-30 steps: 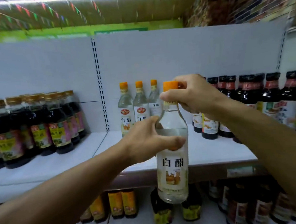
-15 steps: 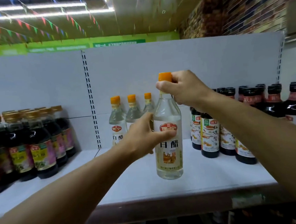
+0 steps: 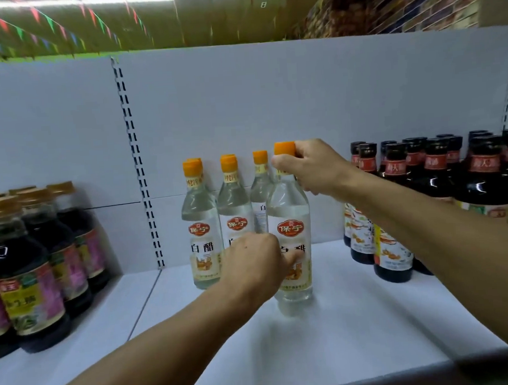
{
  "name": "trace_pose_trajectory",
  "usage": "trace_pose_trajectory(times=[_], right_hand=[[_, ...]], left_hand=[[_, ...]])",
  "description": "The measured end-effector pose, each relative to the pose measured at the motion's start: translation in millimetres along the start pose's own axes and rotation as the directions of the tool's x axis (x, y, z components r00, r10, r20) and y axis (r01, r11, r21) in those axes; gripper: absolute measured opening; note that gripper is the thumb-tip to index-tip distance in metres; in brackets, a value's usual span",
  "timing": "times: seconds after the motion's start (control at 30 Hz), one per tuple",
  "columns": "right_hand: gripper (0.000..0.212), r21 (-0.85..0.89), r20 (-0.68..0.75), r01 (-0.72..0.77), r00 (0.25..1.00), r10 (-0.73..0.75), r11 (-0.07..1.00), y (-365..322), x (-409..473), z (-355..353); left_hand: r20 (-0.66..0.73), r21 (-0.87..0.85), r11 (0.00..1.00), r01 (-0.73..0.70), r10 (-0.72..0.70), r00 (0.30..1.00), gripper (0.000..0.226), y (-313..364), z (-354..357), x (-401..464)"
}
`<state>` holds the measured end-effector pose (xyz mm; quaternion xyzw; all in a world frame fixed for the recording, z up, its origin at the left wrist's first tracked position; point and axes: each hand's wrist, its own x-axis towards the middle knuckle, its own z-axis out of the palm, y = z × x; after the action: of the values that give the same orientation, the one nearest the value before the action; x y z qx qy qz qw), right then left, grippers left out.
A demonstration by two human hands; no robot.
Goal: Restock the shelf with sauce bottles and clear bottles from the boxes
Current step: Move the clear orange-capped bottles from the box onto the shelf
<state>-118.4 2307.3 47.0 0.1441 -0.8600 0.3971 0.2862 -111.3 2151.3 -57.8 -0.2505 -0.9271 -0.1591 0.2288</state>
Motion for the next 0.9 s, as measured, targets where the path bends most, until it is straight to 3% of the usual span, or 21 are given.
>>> trace_pose_trajectory(times=[0.4, 0.63, 0.9], right_hand=[[0.031, -0.002, 0.039, -0.057, 0.998, 0.057, 0.998, 47, 42, 28], [0.020, 0.012, 0.083, -0.065, 0.995, 0.063, 0.998, 54, 59, 35], [0.023, -0.018, 0.085, -0.038, 0.996, 0.040, 0.999, 58, 61, 38]], left_hand=[[0.035, -0.120, 0.993, -0.002, 0.006, 0.999, 0.048, -31, 45, 45], [-0.036, -0.007, 1.000, -0.005, 0.005, 0.999, 0.044, -31, 59, 61], [-0.055, 0.011, 1.000, -0.006, 0.006, 0.998, 0.041, -31, 63, 65]])
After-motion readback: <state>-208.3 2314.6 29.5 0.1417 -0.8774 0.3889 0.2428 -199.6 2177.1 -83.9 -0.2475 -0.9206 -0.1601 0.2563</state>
